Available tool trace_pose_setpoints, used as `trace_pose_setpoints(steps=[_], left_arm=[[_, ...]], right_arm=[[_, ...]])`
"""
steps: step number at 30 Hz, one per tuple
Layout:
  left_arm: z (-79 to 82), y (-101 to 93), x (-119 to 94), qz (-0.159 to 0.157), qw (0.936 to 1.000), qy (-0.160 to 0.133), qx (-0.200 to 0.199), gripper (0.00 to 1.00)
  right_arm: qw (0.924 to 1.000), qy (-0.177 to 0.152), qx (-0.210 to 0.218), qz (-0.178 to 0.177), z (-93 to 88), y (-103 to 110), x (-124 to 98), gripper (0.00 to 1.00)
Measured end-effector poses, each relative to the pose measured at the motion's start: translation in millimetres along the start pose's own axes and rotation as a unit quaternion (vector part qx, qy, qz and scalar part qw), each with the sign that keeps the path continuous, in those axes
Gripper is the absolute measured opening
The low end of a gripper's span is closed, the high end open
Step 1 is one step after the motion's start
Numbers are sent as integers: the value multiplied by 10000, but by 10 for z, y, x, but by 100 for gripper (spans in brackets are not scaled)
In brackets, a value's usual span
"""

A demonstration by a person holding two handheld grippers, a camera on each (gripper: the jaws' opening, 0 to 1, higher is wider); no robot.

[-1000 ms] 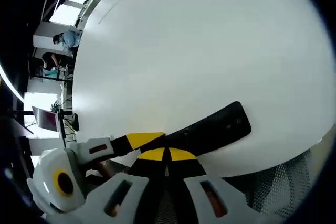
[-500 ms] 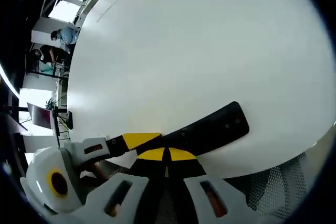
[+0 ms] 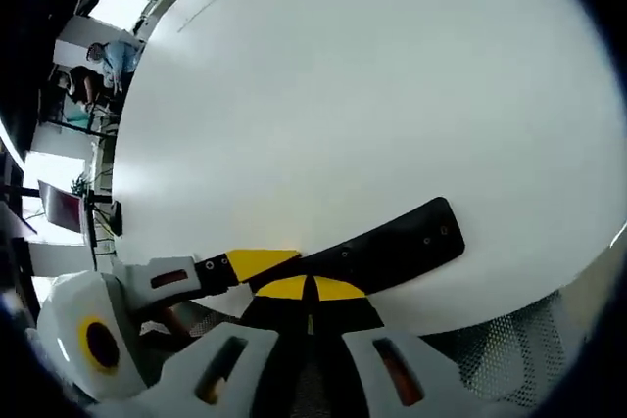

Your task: Press the specified remote control buttons in sequence, fully releasing each button before pressing the next.

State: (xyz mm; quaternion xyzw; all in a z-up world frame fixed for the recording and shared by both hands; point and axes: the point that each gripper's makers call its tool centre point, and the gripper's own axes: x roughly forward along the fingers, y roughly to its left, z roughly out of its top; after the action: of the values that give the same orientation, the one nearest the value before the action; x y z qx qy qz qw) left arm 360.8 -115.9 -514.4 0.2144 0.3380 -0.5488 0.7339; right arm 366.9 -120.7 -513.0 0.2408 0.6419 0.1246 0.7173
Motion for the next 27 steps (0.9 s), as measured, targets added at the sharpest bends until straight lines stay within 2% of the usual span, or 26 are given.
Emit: trace_pose_setpoints(steps=[2, 3, 4, 8, 9, 11, 14, 17, 22, 23, 24, 25, 26, 27], left_arm=[[1, -1, 4, -8, 10000, 5, 40, 24], [4, -5, 0, -21, 10000, 7, 55, 24], [4, -5, 0, -22, 10000, 7, 57, 24], [3, -10, -1, -28, 9999, 33, 158, 24], [2, -11, 0, -32, 9998, 55, 207, 24], [-1, -14, 0, -48, 9995, 97, 289, 25], [-5, -12, 1, -82, 9994, 131, 319, 25], [-6, -15, -2, -98, 9993, 155, 339, 25], [-10, -23, 4, -80, 9986, 233, 472, 25], [-7, -24, 4, -77, 9987, 233, 451, 25], [-8, -22, 3, -76, 9987, 235, 437, 25], [-7, -21, 2, -78, 9987, 233, 451, 25], [-6, -20, 3, -76, 9987, 239, 445, 25], [-9, -20, 4, -76, 9987, 246, 446, 25]], right_arm=[[9991, -60, 27, 422, 1, 0, -11, 0], [9985, -111, 156, 507, 3, -3, -13, 0], [9972, -64, 540, 517, -1, 3, -24, 0], [9995, -104, -91, 268, 30, 12, -40, 0], [9991, -194, -310, 216, 59, 26, -69, 0], [9978, -430, -489, 83, 121, 20, -118, 0], [9974, -538, -481, 32, 147, 6, -190, 0], [9956, -841, -357, 202, 245, 49, -280, 0], [9837, -1679, -393, 509, 495, 120, -517, 0], [9765, -2005, -481, 630, 582, 171, -620, 0], [9732, -2131, -534, 674, 610, 198, -664, 0], [9603, -2565, -770, 775, 705, 279, -824, 0], [9550, -2720, -879, 789, 732, 305, -895, 0], [9464, -2960, -1037, 774, 740, 353, -1003, 0]])
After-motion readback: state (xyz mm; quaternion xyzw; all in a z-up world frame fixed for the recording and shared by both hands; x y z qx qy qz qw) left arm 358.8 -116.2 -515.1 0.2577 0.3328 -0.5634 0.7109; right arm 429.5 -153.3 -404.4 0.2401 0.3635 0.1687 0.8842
